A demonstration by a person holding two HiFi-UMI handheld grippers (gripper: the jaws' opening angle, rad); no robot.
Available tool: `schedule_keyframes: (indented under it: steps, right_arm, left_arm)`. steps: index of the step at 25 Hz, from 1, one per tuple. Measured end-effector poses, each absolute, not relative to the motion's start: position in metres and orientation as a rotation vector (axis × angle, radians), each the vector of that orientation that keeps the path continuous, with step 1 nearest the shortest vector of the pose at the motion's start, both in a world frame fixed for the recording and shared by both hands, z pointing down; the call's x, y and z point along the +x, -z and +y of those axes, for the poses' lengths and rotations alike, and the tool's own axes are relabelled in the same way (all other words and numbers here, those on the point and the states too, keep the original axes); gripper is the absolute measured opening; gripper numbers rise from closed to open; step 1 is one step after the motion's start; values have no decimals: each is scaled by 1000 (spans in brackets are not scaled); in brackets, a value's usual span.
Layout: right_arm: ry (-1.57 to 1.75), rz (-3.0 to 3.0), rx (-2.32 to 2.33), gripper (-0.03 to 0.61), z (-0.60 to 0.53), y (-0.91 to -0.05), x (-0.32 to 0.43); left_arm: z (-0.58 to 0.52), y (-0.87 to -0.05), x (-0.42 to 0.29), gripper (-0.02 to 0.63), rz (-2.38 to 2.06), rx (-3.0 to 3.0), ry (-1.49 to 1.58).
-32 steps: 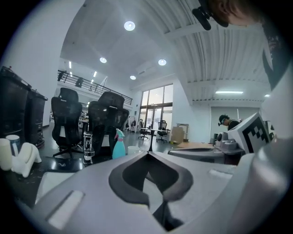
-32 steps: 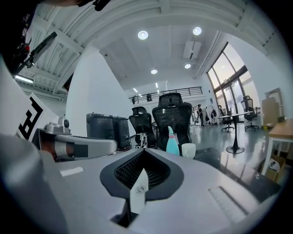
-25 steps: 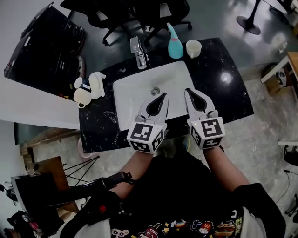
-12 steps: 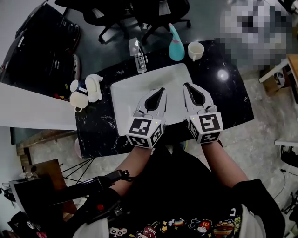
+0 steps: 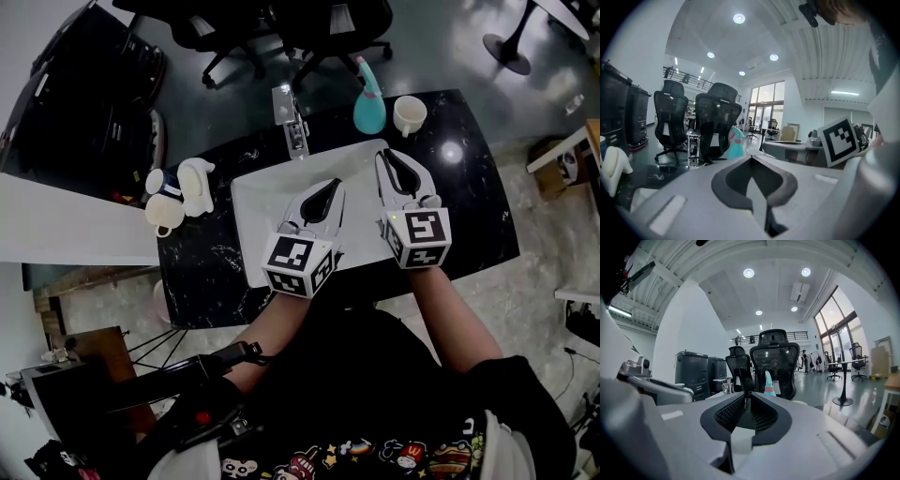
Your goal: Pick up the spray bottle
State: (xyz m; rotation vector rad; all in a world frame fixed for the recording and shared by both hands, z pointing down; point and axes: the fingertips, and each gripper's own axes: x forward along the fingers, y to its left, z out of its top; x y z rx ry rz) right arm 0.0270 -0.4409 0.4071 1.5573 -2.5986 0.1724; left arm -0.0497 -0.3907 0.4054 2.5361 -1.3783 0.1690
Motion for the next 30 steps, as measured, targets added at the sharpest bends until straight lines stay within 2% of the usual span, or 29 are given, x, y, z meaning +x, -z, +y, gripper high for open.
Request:
schedule_keyframes:
  steps: [7,18,30]
  right_arm:
    - [-135,-2580,1565,90,-497,-418,19]
    - [-159,-2524,1675,191,-565,-436,18]
    - [-150,-2484,1729,215,-604,-439,14]
  left_arm:
    - [-407,-413,-52,0,-1360,2523,-185]
    - [-416,-431,-55,0,-1307,2503,-248]
    - [-443,-454,-57,0,-1306,2457,-265]
